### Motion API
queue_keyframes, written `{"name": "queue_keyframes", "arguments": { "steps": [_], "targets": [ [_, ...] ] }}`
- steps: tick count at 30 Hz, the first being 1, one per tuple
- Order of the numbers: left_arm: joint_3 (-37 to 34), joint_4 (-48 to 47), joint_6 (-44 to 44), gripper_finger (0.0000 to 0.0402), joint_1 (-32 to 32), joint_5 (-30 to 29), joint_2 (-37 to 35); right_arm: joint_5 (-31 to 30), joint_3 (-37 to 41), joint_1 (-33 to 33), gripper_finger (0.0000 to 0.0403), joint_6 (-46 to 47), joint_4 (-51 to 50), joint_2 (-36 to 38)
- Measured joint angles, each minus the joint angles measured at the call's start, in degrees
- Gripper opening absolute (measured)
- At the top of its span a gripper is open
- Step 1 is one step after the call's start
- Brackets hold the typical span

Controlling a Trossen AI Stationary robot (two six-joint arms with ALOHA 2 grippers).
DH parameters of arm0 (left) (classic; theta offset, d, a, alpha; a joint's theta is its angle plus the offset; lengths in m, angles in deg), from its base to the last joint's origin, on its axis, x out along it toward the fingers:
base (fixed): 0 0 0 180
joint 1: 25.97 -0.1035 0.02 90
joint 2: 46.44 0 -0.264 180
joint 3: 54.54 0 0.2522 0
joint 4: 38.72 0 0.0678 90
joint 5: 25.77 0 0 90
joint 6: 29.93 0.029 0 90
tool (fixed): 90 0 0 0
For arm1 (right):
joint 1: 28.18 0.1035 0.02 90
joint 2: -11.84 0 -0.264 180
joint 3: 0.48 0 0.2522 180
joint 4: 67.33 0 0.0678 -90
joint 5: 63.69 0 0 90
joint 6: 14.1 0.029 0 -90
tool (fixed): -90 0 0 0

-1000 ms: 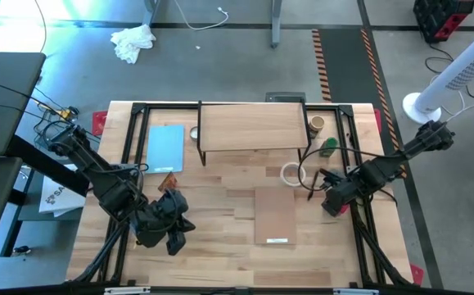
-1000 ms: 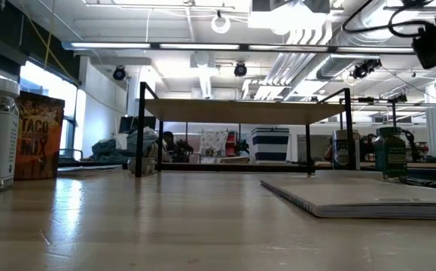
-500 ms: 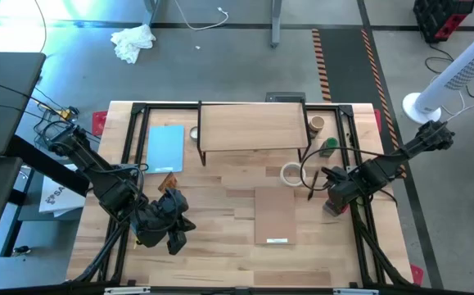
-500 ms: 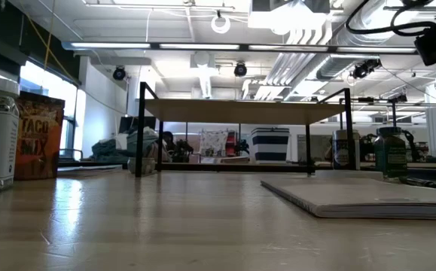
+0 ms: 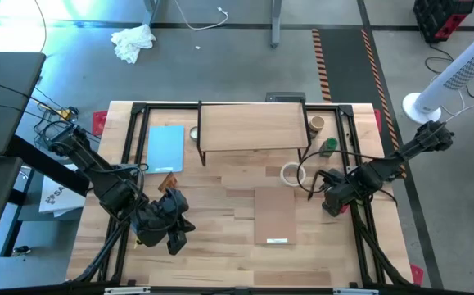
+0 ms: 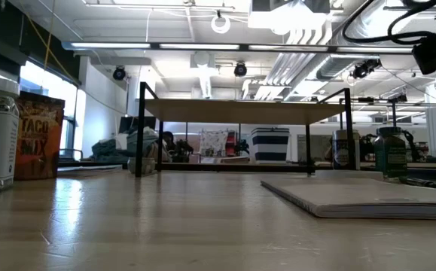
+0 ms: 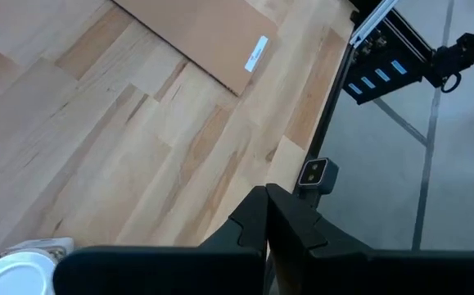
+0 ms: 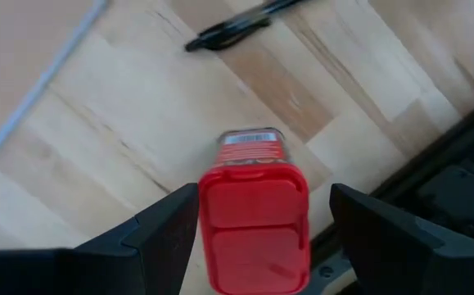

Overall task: Shelf spices
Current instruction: Move the red seasoning can to the middle left of the table

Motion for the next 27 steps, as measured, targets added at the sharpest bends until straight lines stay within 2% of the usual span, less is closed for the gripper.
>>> {"name": "queue_keyframes", "arguments": {
  "steps": [10,17,20,25,27],
  "targets": [
    [0.0,0.0,0.0,0.0000,0.0,1.8,0.0,1.3,0.1,0.0,0.0273,-1.3,0.8,-2.8],
    [0.0,0.0,0.0,0.0000,0.0,2.5,0.0,4.5,0.1,0.0,0.0273,-1.7,1.5,-5.1],
    [0.0,0.0,0.0,0.0000,0.0,2.6,0.0,6.2,0.2,0.2,0.0273,-1.8,2.1,-7.4],
    [0.0,0.0,0.4,0.0000,0.0,2.4,0.0,4.9,0.3,0.5,0.0273,-0.5,2.4,-12.3],
    [0.0,0.0,0.9,0.0000,0.0,2.4,0.0,5.9,0.8,0.5,0.0272,-0.8,5.3,-13.7]
  ]
}}
